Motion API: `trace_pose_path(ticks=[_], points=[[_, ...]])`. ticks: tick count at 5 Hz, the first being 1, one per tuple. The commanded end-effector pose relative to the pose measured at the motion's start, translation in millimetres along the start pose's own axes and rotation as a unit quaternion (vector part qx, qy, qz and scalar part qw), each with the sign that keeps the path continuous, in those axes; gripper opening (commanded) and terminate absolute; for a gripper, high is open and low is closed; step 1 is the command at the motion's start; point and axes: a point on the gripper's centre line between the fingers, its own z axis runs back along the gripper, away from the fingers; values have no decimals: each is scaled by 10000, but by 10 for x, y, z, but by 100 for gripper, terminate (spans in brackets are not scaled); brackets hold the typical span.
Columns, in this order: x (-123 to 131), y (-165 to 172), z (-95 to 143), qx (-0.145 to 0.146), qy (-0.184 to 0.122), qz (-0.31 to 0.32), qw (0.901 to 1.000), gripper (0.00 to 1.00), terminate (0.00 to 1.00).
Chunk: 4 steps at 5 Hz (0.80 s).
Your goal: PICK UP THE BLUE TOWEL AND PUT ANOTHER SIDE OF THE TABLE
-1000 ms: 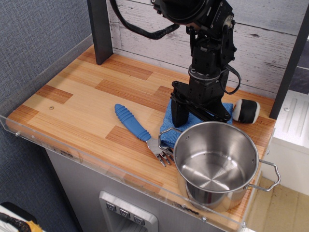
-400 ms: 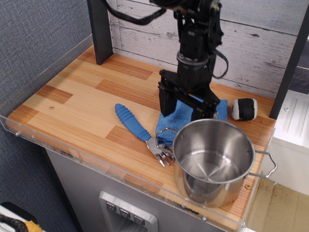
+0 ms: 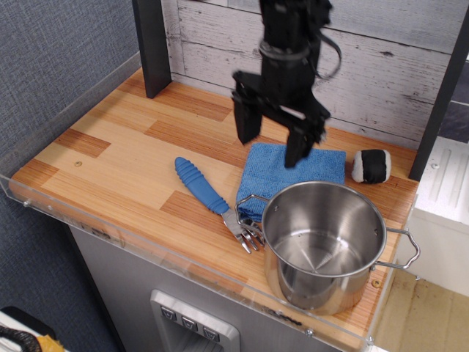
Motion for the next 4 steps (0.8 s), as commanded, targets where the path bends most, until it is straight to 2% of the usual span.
trace_pose_path(ticks=[1, 2, 3, 4], points=[[51, 269, 959, 268, -941, 464, 9941, 100, 0], [48, 345, 1274, 4, -990, 650, 9930, 100, 0], [-4, 404, 1334, -48, -709, 788, 9944, 100, 0], [-62, 447, 1340, 5, -711, 957, 9929, 100, 0]])
